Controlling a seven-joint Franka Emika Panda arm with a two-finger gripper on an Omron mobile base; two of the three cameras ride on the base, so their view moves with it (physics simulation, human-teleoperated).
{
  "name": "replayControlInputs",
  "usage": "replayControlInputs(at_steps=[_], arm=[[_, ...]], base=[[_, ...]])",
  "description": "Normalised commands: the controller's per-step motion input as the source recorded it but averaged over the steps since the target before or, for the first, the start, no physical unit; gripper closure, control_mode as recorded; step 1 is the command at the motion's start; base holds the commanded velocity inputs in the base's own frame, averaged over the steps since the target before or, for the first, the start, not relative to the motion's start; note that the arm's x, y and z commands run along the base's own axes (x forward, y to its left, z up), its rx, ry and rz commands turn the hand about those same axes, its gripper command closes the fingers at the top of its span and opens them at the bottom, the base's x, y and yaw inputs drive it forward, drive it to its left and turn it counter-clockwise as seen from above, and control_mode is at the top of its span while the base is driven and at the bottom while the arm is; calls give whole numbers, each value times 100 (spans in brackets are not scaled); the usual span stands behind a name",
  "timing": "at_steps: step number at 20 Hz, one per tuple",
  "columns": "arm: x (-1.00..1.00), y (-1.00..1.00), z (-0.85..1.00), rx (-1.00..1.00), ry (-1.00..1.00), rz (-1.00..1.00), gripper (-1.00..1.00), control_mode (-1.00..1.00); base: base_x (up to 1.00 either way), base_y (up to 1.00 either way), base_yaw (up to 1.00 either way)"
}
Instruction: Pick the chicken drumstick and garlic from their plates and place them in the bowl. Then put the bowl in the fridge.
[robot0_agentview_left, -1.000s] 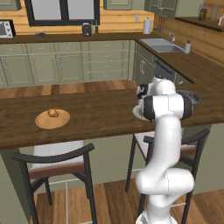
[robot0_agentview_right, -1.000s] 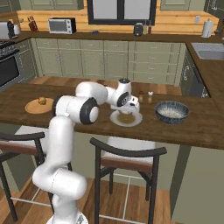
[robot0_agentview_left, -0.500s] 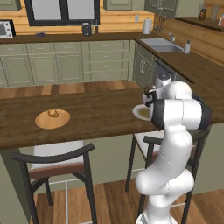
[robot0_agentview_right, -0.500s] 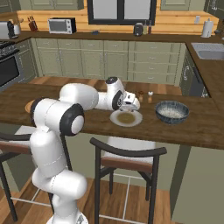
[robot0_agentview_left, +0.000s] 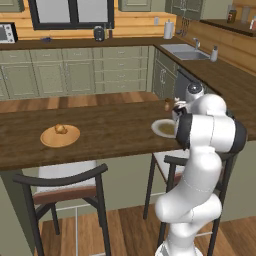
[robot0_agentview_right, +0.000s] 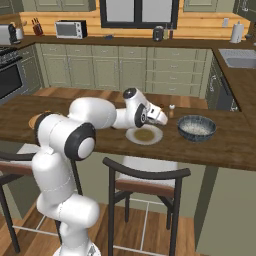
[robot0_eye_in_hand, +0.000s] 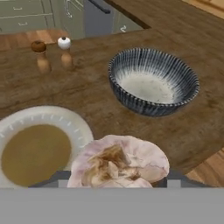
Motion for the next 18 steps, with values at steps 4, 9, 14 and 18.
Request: replayControlInputs(at_steps=[4, 9, 14, 18], arm=[[0, -82, 8, 2, -15, -1, 100, -100], [0, -86, 11, 7, -10, 0, 100, -100], [0, -64, 0, 3, -14, 0, 100, -100], [0, -40, -10, 1, 0, 0, 100, -100]], base=[[0, 0, 0], [0, 0, 0], [0, 0, 0], [0, 0, 0]])
